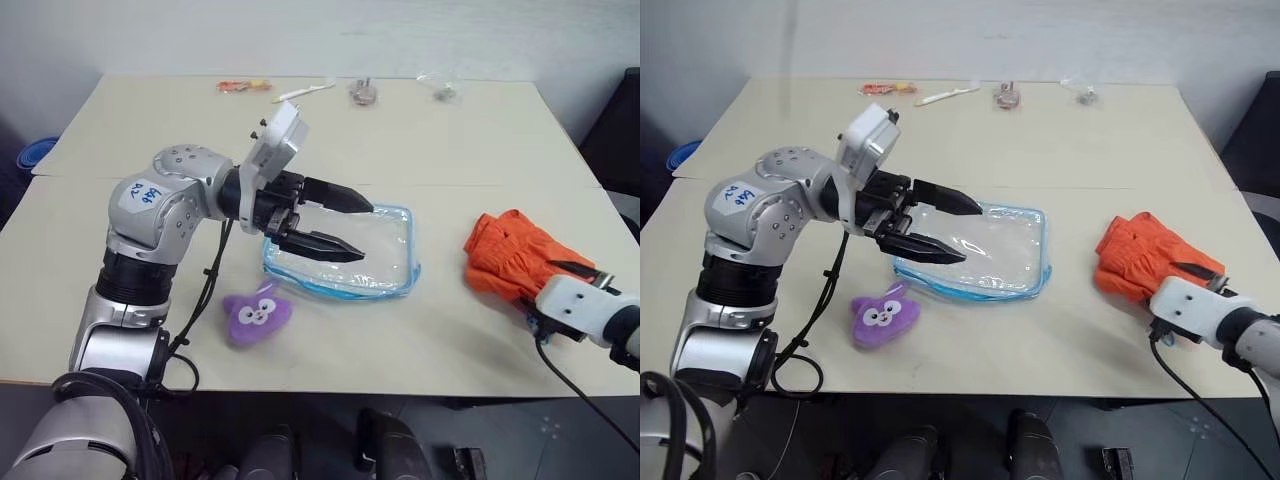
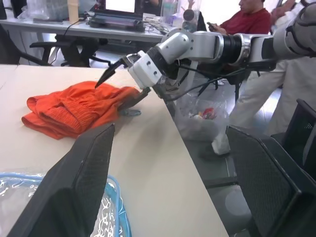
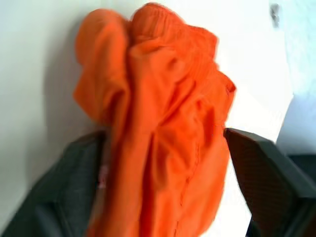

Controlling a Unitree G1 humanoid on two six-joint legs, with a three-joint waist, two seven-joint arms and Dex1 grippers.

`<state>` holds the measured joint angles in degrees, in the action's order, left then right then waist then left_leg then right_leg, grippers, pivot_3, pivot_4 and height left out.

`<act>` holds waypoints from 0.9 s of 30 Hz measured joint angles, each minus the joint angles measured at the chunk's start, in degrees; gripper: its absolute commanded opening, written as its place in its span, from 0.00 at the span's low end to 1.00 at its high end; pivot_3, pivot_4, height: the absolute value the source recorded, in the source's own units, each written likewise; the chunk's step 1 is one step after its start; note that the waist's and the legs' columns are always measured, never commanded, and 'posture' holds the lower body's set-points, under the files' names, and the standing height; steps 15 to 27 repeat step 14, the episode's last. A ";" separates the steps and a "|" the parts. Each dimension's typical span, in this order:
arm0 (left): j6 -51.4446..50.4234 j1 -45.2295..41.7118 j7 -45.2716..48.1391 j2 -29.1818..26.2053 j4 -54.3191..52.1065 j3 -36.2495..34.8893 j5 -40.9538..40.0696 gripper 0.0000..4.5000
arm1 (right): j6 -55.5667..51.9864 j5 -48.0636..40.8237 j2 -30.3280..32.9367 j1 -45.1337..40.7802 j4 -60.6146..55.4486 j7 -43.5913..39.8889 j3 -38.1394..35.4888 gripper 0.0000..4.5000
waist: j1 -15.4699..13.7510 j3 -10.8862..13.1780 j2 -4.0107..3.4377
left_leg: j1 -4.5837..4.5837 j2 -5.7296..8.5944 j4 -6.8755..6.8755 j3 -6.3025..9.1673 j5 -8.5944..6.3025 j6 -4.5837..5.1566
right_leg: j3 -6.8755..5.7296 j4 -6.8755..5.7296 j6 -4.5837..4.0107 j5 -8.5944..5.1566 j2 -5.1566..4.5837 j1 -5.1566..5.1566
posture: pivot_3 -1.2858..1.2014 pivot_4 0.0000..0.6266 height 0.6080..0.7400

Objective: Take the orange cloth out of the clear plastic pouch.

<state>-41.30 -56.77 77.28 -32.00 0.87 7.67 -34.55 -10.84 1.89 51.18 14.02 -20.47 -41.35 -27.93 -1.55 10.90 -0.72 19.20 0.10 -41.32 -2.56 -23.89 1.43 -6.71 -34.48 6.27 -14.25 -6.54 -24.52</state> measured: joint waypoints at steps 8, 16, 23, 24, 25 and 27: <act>4.57 0.70 4.81 -4.30 4.63 -1.34 1.15 0.85 | -34.89 -29.88 -7.15 12.31 -16.71 -10.53 -36.03 0.99 | -0.75 0.01 -0.03 | -0.01 0.09 -0.01 0.06 -0.04 0.07 | -0.03 0.04 0.00 0.00 -0.02 0.08 | 0.52 0.24 1.00; 7.50 0.67 6.35 -4.36 7.60 -0.82 3.08 0.85 | -44.68 -41.95 -11.65 23.87 -19.48 -15.09 -47.66 0.99 | -0.88 0.00 0.02 | -0.07 0.11 0.05 -0.04 -0.07 0.13 | 0.12 0.03 0.00 0.00 -0.01 0.08 | 0.52 0.24 1.00; 7.50 0.67 6.35 -4.36 7.60 -0.82 3.08 0.85 | -44.68 -41.95 -11.65 23.87 -19.48 -15.09 -47.66 0.99 | -0.88 0.00 0.02 | -0.07 0.11 0.05 -0.04 -0.07 0.13 | 0.12 0.03 0.00 0.00 -0.01 0.08 | 0.52 0.24 1.00; 7.50 0.67 6.35 -4.36 7.60 -0.82 3.08 0.85 | -44.68 -41.95 -11.65 23.87 -19.48 -15.09 -47.66 0.99 | -0.88 0.00 0.02 | -0.07 0.11 0.05 -0.04 -0.07 0.13 | 0.12 0.03 0.00 0.00 -0.01 0.08 | 0.52 0.24 1.00; 7.50 0.67 6.35 -4.36 7.60 -0.82 3.08 0.85 | -44.68 -41.95 -11.65 23.87 -19.48 -15.09 -47.66 0.99 | -0.88 0.00 0.02 | -0.07 0.11 0.05 -0.04 -0.07 0.13 | 0.12 0.03 0.00 0.00 -0.01 0.08 | 0.52 0.24 1.00; 7.50 0.67 6.35 -4.36 7.60 -0.82 3.08 0.85 | -44.68 -41.95 -11.65 23.87 -19.48 -15.09 -47.66 0.99 | -0.88 0.00 0.02 | -0.07 0.11 0.05 -0.04 -0.07 0.13 | 0.12 0.03 0.00 0.00 -0.01 0.08 | 0.52 0.24 1.00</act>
